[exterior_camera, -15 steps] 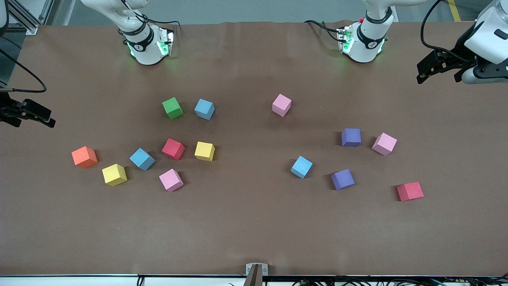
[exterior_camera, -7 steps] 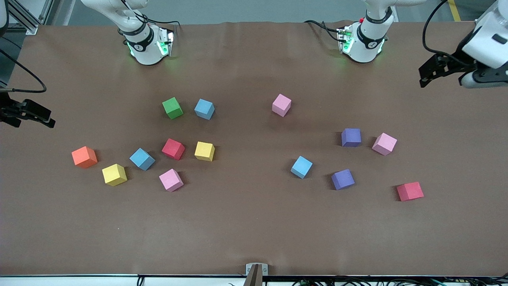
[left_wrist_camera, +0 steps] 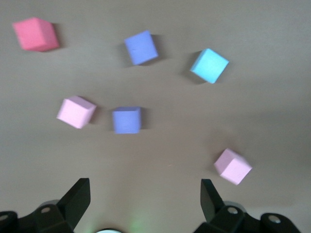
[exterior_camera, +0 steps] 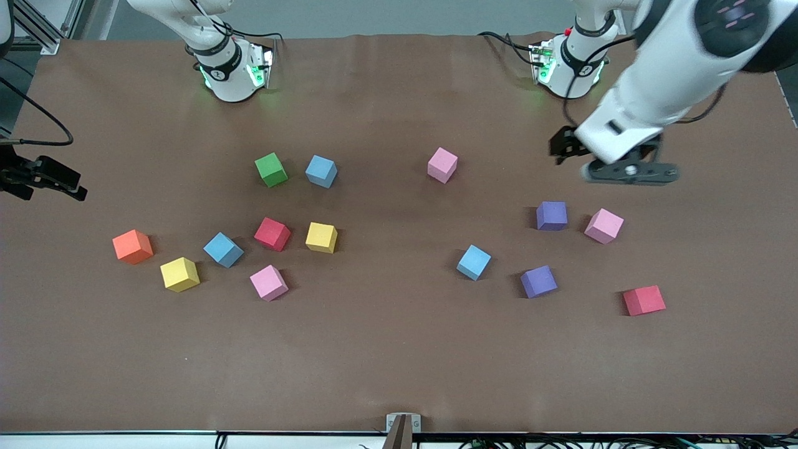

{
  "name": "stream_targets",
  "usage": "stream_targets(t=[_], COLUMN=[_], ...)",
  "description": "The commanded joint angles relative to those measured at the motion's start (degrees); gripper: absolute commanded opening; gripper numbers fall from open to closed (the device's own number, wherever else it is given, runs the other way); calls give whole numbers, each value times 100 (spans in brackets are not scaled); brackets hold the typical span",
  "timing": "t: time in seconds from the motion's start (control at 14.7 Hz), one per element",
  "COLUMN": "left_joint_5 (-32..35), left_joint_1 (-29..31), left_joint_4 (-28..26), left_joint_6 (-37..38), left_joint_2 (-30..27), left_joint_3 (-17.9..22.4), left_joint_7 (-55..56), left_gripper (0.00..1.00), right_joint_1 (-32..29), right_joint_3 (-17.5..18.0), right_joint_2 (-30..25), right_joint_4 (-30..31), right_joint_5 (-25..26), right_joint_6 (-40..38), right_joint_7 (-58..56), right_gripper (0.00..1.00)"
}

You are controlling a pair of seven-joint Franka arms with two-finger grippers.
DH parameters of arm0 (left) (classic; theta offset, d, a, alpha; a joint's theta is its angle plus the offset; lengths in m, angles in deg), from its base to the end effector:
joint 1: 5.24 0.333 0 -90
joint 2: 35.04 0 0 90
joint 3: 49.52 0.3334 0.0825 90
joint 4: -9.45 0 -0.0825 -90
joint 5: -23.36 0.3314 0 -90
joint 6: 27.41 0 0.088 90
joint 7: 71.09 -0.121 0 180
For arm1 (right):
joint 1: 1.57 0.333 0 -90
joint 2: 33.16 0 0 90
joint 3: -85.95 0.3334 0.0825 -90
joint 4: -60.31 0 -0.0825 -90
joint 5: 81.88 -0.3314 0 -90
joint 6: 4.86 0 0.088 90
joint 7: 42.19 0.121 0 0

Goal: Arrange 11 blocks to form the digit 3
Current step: 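Reach the left gripper to the pink cube while the right gripper starts moving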

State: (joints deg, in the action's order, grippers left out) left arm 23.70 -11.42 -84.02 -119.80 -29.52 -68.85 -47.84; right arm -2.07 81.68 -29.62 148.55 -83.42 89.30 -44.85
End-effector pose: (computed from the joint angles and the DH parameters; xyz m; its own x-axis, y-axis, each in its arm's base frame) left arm 0.4791 -0.2190 0.5590 0.9931 -0.0390 -0.1109 -0.0414 -0.9990 -0.0194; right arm 0.5282 -0.0396 0.6157 0.9984 -0.0384 0.0427 -0.0375 -0.9991 -0.0203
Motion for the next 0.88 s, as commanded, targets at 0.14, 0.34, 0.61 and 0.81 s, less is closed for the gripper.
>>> stream_targets(t=[0.14,0.34,0.61,0.81], left_joint_5=[-43,-34,-25,1], left_joint_1=[-242,-585,-1041,-1184], left_joint_4=[-1196,-2103,-2728,-3386], left_joint_6=[-1400,-2430,-3196,-4108], left_joint_2=[222,266,432,512], left_joint_3=[-676,-712,-747,-756], left_joint_7=[2249,3104,5683,6909], left_gripper=[100,100,100,100], right_joint_1=[155,339,638,771], right_joint_3=[14,22,31,31], right_joint_2=[286,646,665,648], right_joint_4=[44,18,341,745], right_joint_5=[4,-22,-66,-451], right_joint_6=[85,356,208,365], right_joint_7=[-33,-16,63,475], right_gripper=[100,100,100,100])
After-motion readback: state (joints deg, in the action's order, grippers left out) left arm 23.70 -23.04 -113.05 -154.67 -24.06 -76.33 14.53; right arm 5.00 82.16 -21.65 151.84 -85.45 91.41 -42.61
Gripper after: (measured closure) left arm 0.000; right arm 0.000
